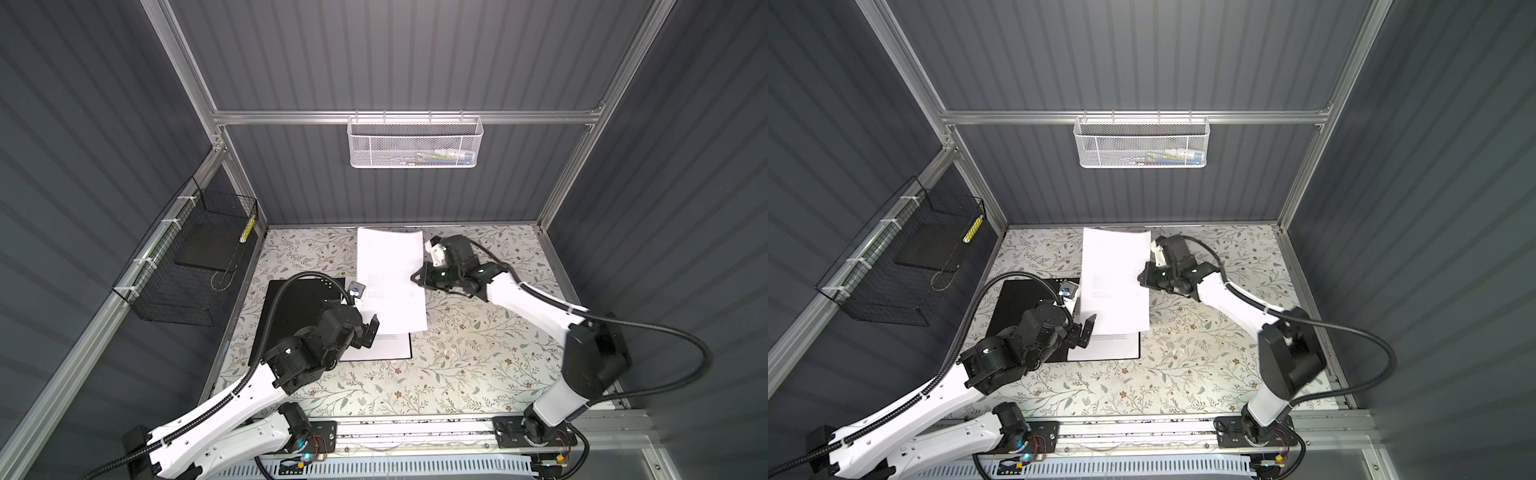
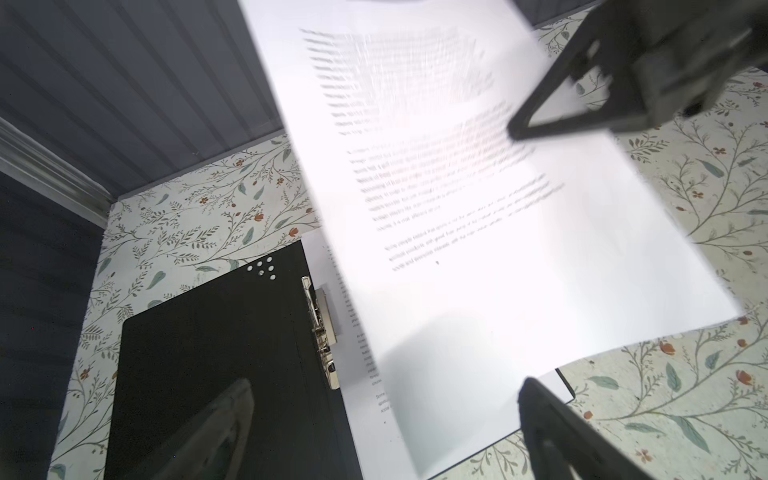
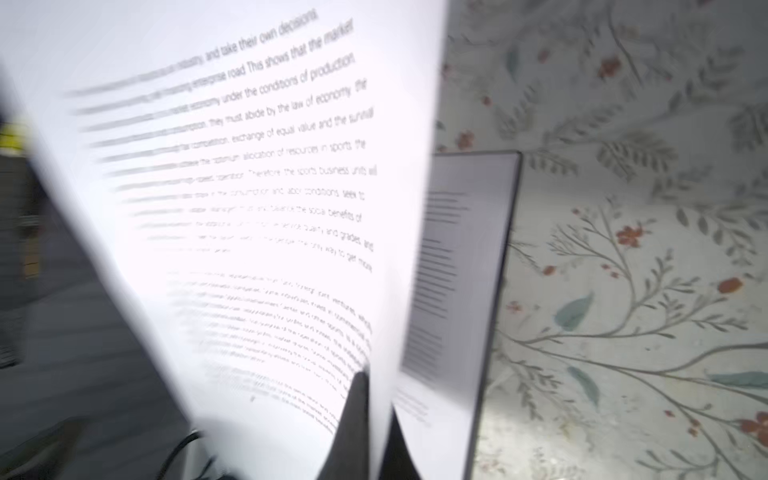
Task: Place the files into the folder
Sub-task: 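Lower the held sheet onto the folder stack with the right gripper, then hold the sheet edge down on the folder stack with the right gripper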
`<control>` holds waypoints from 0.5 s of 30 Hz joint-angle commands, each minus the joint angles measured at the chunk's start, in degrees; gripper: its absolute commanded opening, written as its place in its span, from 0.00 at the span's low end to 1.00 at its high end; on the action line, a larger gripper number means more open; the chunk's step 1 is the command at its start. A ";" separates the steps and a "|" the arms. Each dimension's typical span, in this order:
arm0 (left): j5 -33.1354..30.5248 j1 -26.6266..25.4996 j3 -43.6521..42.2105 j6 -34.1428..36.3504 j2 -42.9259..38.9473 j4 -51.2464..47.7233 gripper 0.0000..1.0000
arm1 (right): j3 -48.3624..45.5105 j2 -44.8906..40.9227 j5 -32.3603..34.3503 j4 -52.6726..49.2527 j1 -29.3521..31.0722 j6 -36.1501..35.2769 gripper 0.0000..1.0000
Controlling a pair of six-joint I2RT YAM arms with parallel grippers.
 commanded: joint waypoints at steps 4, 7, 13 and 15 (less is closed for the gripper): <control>8.95 2.76 2.11 0.50 5.00 -2.44 1.00 | -4.22 5.97 2.78 4.35 3.03 0.84 0.00; 9.27 4.02 2.70 0.33 6.79 -3.25 1.00 | -3.20 7.34 2.83 4.31 3.69 1.78 0.00; 10.54 5.12 2.41 0.21 7.16 -2.94 1.00 | -1.63 8.58 2.61 4.17 4.56 3.10 0.00; 10.80 5.46 2.45 0.23 7.15 -2.92 1.00 | -1.20 8.85 2.53 4.19 4.60 3.57 0.00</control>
